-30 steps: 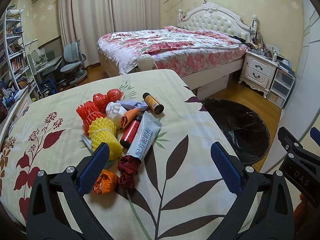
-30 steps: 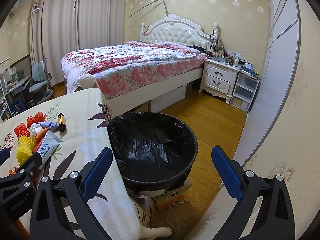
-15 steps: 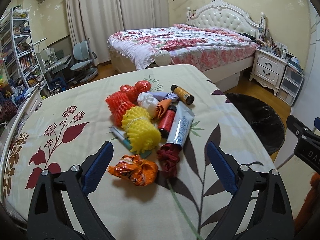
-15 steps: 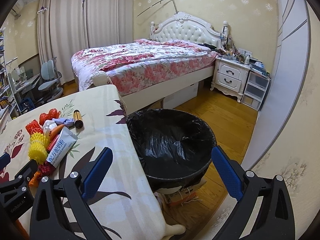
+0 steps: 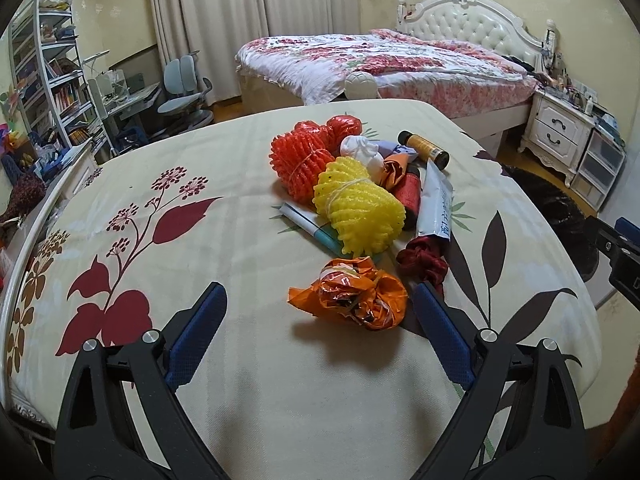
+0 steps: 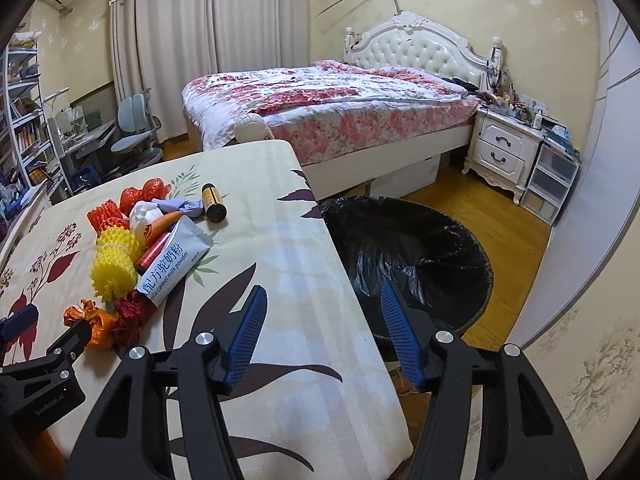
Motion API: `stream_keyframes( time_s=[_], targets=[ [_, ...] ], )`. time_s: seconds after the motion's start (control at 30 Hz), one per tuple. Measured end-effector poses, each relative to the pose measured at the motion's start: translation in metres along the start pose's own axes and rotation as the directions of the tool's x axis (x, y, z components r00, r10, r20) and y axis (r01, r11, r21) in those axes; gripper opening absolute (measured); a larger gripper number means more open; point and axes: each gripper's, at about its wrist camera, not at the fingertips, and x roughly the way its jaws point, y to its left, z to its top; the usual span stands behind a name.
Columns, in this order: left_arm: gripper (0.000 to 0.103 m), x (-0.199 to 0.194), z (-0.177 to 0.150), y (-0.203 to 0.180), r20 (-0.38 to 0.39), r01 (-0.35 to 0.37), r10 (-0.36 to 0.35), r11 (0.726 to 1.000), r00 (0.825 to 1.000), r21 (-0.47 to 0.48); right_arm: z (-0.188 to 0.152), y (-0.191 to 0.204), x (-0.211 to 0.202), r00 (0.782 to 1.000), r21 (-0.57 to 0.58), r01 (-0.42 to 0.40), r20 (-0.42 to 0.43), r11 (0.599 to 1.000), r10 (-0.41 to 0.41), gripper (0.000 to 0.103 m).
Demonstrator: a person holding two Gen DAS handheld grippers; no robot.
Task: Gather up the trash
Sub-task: 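Grasp the orange crinkled wrapper with the left tool while the right tool grasps the dark red cloth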
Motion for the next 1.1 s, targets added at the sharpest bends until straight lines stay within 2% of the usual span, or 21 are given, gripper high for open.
stream_keyframes(
  time_s=[0.17, 0.27, 0.4, 0.5, 0.67, 0.9, 1.1],
  targets=[
    [0.091, 0.014, -0.001, -0.004, -0.032, 0.014, -0.014, 1.000, 0.999, 0.007, 0.000, 0.001, 0.004, 1.000, -0.008, -0.002, -0.017, 1.000, 0.002, 0.061],
    [0.072, 0.023, -0.001, 0.001, -0.073, 0.051, -0.052, 0.999, 0.996, -0.009, 0.000, 0.002, 0.006, 1.000, -0.011, -0.004, -0.025, 1.000, 0.004, 0.062],
    [0.062, 0.024, -0.003, 0.002, -0.071, 0.073, -0.074, 0.997, 0.995, -0.010, -0.002, 0.007, 0.009, 0.999, -0.020, -0.016, -0.039, 1.000, 0.015, 0.063],
    [0.060, 0.020, -0.005, 0.001, -0.058, 0.073, -0.072, 0.997, 0.996, 0.015, -0.003, 0.014, 0.010, 0.998, -0.030, -0.031, -0.048, 0.999, 0.029, 0.063],
    [0.060, 0.015, -0.005, 0.010, -0.052, 0.078, -0.078, 0.997, 0.996, 0.004, -0.005, 0.030, 0.008, 0.996, -0.056, -0.068, -0.060, 0.996, 0.065, 0.063],
    [0.060, 0.005, -0.010, 0.043, -0.027, 0.008, -0.008, 1.000, 1.000, -0.023, -0.009, 0.068, 0.007, 0.985, -0.110, -0.158, -0.088, 0.981, 0.149, 0.063],
    [0.060, 0.008, -0.016, 0.076, -0.045, -0.037, 0.033, 0.996, 0.998, -0.077, -0.011, 0.094, 0.008, 0.973, -0.135, -0.217, -0.116, 0.967, 0.202, 0.063]
  ],
)
